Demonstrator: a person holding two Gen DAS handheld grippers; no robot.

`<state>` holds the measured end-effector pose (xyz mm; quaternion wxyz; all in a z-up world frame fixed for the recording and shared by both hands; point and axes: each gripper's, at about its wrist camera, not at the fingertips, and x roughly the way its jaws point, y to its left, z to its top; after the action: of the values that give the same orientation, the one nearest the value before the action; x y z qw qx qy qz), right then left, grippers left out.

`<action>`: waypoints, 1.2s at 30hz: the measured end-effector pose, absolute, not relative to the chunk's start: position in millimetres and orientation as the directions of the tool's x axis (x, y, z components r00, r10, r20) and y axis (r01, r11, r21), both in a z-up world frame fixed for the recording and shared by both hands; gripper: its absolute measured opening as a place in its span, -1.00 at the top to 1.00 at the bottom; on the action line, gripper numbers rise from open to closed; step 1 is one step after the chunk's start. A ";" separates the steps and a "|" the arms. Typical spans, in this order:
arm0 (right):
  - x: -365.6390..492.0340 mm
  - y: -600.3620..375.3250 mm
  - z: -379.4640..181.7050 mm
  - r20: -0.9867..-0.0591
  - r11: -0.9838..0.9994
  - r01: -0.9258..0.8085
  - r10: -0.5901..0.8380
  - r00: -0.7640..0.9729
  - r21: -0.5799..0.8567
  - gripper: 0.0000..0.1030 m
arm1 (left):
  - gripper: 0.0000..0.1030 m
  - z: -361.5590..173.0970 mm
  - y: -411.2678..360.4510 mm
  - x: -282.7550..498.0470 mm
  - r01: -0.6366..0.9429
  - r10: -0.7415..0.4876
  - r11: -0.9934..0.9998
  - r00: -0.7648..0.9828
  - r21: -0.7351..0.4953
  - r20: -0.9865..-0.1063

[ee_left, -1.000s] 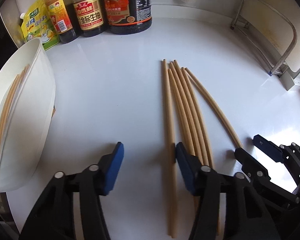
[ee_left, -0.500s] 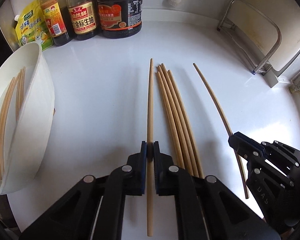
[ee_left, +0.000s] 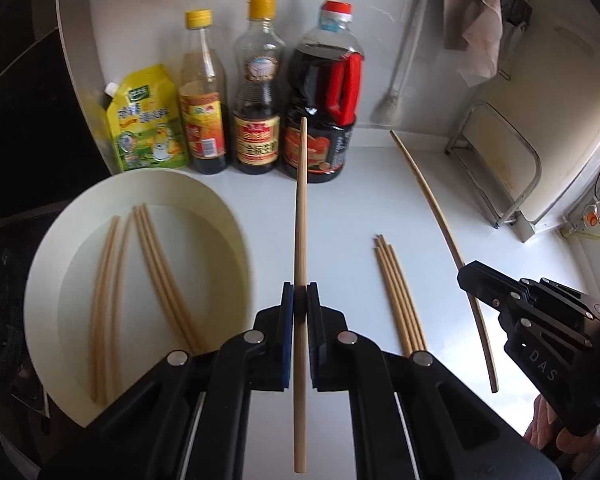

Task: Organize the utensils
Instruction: 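Close the left tool on one chopstick while the right tool grasps another, then lift and carry both held chopsticks over the white basin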

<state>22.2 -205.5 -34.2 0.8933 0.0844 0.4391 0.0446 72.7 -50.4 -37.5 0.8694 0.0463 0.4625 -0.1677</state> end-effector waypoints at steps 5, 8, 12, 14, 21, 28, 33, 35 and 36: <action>57.9 -143.5 -27.1 -0.761 0.973 -0.101 0.224 0.609 0.205 0.88 | 0.86 -32.5 9.8 90.4 0.273 -0.198 0.961 0.543 -0.051 -0.816; 79.4 -105.4 -27.7 -0.759 0.963 -0.158 0.268 0.593 0.216 0.88 | 0.86 -36.5 45.4 104.4 0.228 -0.162 0.973 0.542 -0.042 -0.825; 104.9 -57.6 -35.2 -0.770 0.948 -0.227 0.313 0.556 0.221 0.88 | 0.86 -46.1 85.0 121.9 0.168 -0.124 0.985 0.532 -0.040 -0.838; 116.5 -38.2 -41.4 -0.781 0.942 -0.248 0.326 0.532 0.224 0.88 | 0.86 -51.0 98.2 128.2 0.153 -0.115 0.987 0.525 -0.039 -0.843; 145.2 -3.7 -76.5 -0.843 0.939 -0.237 0.329 0.426 0.247 0.88 | 0.86 -82.2 121.5 145.1 0.143 -0.105 0.989 0.461 -0.043 -0.881; 154.0 -0.8 -101.7 -0.885 0.951 -0.188 0.300 0.357 0.247 0.88 | 0.86 -101.9 128.2 152.0 0.145 -0.123 0.987 0.416 -0.068 -0.901; 152.4 -0.3 -108.1 -0.897 0.955 -0.176 0.288 0.335 0.241 0.88 | 0.86 -109.8 133.9 155.0 0.135 -0.135 0.987 0.394 -0.088 -0.909; 152.1 0.4 -107.5 -0.897 0.955 -0.177 0.286 0.337 0.238 0.88 | 0.85 -110.8 134.5 155.7 0.135 -0.132 0.987 0.392 -0.085 -0.911; 152.5 1.3 -107.5 -0.897 0.955 -0.177 0.285 0.338 0.237 0.87 | 0.85 -111.0 135.4 155.5 0.131 -0.130 0.988 0.389 -0.085 -0.912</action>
<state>152.5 1.3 -107.5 0.8164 0.0483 0.5578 0.1416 155.5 135.4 -111.0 0.8335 0.0006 0.5469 -0.0784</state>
